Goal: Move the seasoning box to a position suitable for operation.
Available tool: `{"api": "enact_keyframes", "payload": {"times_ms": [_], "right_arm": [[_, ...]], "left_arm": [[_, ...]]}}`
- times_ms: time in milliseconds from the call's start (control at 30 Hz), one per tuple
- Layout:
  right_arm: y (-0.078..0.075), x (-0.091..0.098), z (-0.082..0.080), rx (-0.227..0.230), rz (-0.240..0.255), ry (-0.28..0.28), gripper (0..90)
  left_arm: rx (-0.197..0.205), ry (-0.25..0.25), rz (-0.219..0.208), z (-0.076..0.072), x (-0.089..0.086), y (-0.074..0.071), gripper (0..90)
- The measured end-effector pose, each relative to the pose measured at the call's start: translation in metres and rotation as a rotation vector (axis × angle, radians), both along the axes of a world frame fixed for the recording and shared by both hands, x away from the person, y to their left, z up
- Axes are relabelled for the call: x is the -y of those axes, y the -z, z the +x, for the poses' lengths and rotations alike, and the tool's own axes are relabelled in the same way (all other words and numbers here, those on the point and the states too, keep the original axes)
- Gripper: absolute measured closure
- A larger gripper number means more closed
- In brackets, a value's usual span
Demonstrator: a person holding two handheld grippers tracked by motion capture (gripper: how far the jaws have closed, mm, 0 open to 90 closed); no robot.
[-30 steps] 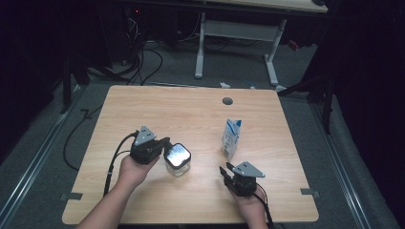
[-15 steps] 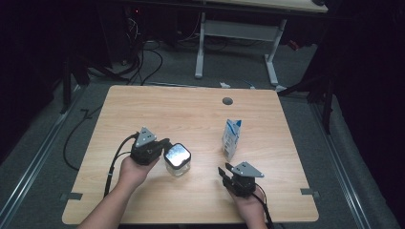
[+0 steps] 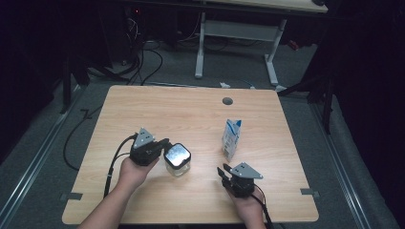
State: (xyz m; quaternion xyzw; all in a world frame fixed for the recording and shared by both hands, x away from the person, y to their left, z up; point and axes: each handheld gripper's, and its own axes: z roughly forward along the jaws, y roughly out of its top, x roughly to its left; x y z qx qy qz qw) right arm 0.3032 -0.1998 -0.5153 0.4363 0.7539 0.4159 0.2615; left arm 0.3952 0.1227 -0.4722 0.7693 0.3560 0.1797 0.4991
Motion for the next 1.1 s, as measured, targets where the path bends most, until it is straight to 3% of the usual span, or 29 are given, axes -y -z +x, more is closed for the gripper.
{"api": "enact_keyframes", "payload": {"times_ms": [233,567,867,1100], "right_arm": [[-0.002,-0.006,0.000,0.011,0.004,-0.034,78.5],[-0.005,-0.031,0.007,0.027,-0.008,-0.095,89.8],[-0.013,-0.053,0.017,0.040,-0.006,-0.138,89.9],[-0.019,-0.064,0.019,0.049,0.006,-0.141,89.9]], "left_arm": [[0.006,-0.003,-0.014,0.000,-0.002,0.002,90.0],[0.006,0.008,-0.040,0.002,-0.003,0.005,90.0],[0.007,0.009,-0.045,0.003,-0.003,0.005,90.0],[0.010,0.004,-0.049,0.003,-0.003,0.006,90.0]]}}
